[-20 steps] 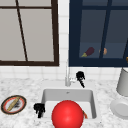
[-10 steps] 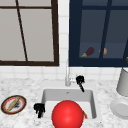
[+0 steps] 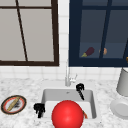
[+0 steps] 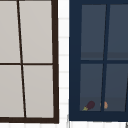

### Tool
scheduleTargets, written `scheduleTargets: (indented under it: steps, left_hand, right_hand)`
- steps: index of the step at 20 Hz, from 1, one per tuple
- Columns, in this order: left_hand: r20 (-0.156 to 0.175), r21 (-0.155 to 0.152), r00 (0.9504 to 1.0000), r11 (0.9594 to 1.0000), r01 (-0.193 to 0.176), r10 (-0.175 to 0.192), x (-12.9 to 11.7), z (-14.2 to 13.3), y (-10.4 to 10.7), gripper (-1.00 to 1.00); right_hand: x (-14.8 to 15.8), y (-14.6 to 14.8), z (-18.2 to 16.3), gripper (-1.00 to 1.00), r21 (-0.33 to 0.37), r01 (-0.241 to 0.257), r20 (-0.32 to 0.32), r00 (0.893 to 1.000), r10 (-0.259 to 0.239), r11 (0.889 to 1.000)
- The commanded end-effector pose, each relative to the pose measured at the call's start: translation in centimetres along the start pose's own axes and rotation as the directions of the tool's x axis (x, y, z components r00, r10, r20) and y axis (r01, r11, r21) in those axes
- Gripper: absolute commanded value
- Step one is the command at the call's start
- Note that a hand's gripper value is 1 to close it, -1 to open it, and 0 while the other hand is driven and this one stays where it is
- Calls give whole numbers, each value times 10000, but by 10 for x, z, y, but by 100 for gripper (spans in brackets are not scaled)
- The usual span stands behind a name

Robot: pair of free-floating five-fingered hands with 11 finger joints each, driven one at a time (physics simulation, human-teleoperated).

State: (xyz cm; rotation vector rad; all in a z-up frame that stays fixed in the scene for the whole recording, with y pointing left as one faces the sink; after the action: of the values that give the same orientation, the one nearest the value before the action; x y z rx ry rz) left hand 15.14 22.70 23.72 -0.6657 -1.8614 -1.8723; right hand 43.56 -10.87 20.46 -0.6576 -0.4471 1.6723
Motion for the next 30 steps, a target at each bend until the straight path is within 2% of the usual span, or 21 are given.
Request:
scheduleTargets:
  steps: [1, 6, 8, 9, 10, 11, 12, 13, 19, 30]
  left_hand:
    - [0, 0, 10000, 10000, 0, 0, 0, 0, 0, 0]
    - [0, 0, 10000, 10000, 0, 0, 0, 0, 0, 0]
    - [0, 0, 10000, 10000, 0, 0, 0, 0, 0, 0]
    - [0, 0, 10000, 10000, 0, 0, 0, 0, 0, 0]
    - [0, 0, 10000, 10000, 0, 0, 0, 0, 0, 0]
    - [0, 0, 10000, 10000, 0, 0, 0, 0, 0, 0]
    - [0, 0, 10000, 10000, 0, 0, 0, 0, 0, 0]
    - [0, 0, 10000, 10000, 0, 0, 0, 0, 0, 0]
    - [0, 0, 10000, 10000, 0, 0, 0, 0, 0, 0]
    - [0, 0, 10000, 10000, 0, 0, 0, 0, 0, 0]
  right_hand:
    - [5, 22, -3, -100, -95, 1029, 242, 9944, -1027, 9946]
    - [1, 50, -16, -100, -350, 1074, 546, 9929, -1054, 9936]
    - [-1, 48, -14, -100, -257, 627, 700, 9957, -607, 9977]
    - [3, 45, -12, -100, -46, 424, 529, 9977, -421, 9991]
    - [9, 48, -13, -100, 11, 409, 510, 9979, -409, 9992]
    - [5, 51, -10, -100, 15, 423, 469, 9980, -424, 9991]
    - [-9, 66, -1, -100, -332, 664, 478, 9968, -648, 9972]
    - [-9, 70, 3, -100, -452, 687, 604, 9960, -659, 9966]
    - [-25, 75, 44, -100, -894, 1030, 1132, 9892, -926, 9907]
    - [-44, 117, 102, -100, -1735, 1166, 1264, 9874, -953, 9779]
